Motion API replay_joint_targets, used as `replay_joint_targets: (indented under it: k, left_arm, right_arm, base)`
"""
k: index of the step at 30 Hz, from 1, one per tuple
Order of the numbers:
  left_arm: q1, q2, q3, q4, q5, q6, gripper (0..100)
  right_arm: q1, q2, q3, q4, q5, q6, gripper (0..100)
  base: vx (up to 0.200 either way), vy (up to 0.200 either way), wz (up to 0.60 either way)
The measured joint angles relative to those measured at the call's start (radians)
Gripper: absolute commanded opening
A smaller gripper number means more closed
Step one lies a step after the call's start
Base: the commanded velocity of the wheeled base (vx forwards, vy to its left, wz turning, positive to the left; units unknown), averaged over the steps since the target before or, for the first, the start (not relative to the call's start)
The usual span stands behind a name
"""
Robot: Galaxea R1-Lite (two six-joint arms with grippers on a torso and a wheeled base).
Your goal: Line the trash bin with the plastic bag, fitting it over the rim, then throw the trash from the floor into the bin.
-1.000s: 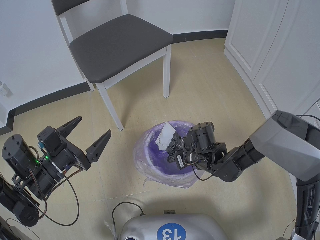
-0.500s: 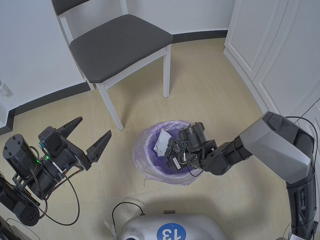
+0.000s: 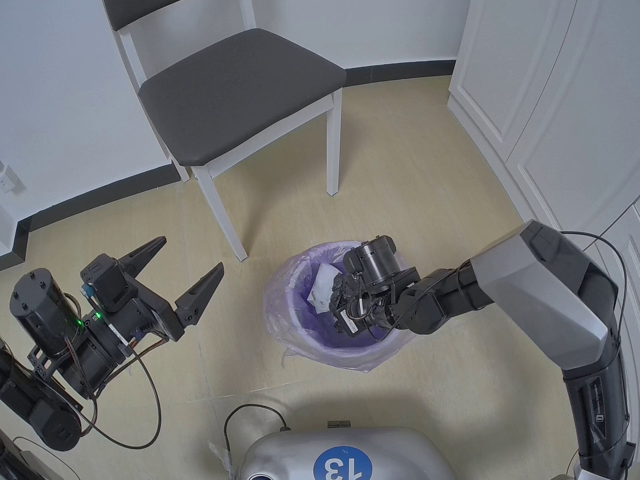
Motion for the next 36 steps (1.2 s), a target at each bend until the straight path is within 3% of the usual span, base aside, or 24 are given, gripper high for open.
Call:
replay_joint_targets:
  k: [5, 22, 36]
  left_arm:
    - [0.000, 0.019, -0.001, 0.000, 0.000, 0.002, 100]
    - [0.001, 0.038, -0.001, 0.000, 0.000, 0.001, 100]
    - [0.000, 0.045, -0.001, 0.000, 0.000, 0.001, 100]
  right_arm:
    - [0.006, -0.031, 0.034, 0.082, -0.005, -0.030, 0]
    - [0.011, 0.080, -0.135, 0.089, -0.005, -0.063, 0]
    - [0.004, 0.146, -0.166, 0.109, -0.007, -0.071, 0]
  base:
    - [0.000, 0.000, 0.00]
    - [0.000, 0.000, 0.00]
    - [0.000, 0.000, 0.00]
